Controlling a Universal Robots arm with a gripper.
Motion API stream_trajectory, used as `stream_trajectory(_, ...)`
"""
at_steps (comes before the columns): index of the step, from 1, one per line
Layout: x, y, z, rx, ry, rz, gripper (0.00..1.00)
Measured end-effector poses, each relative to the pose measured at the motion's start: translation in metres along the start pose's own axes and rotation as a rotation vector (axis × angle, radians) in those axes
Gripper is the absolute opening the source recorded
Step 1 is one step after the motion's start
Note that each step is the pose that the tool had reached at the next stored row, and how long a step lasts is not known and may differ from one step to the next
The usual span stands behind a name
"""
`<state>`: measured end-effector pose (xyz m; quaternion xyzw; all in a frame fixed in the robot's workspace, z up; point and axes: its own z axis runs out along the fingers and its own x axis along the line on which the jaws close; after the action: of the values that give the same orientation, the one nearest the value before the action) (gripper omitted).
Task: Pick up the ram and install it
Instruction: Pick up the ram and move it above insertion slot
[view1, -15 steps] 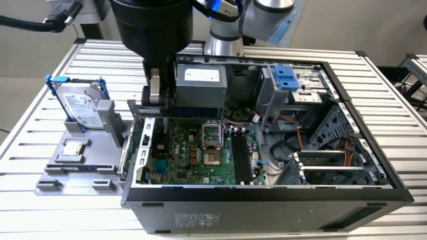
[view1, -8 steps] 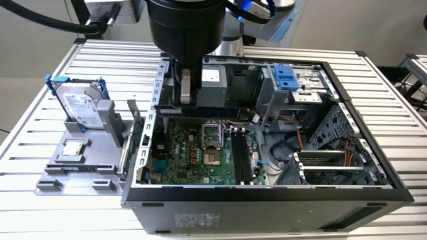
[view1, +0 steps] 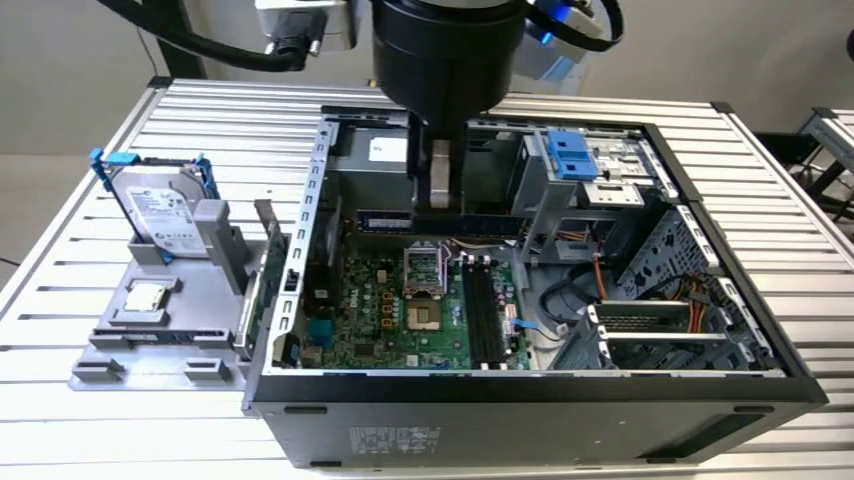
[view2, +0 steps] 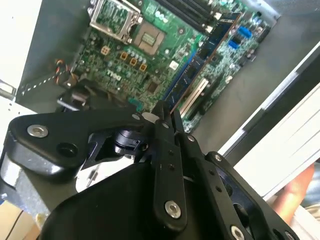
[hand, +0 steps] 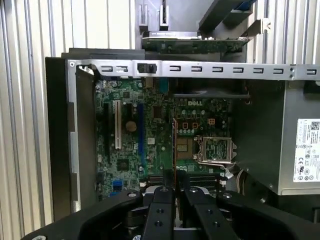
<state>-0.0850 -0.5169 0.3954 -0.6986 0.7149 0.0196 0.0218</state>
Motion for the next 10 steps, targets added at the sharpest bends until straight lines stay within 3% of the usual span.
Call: stream_trajectory(10, -0.001, -0.0425, 0.0002, -0.0006, 0.0, 0.001, 0.0)
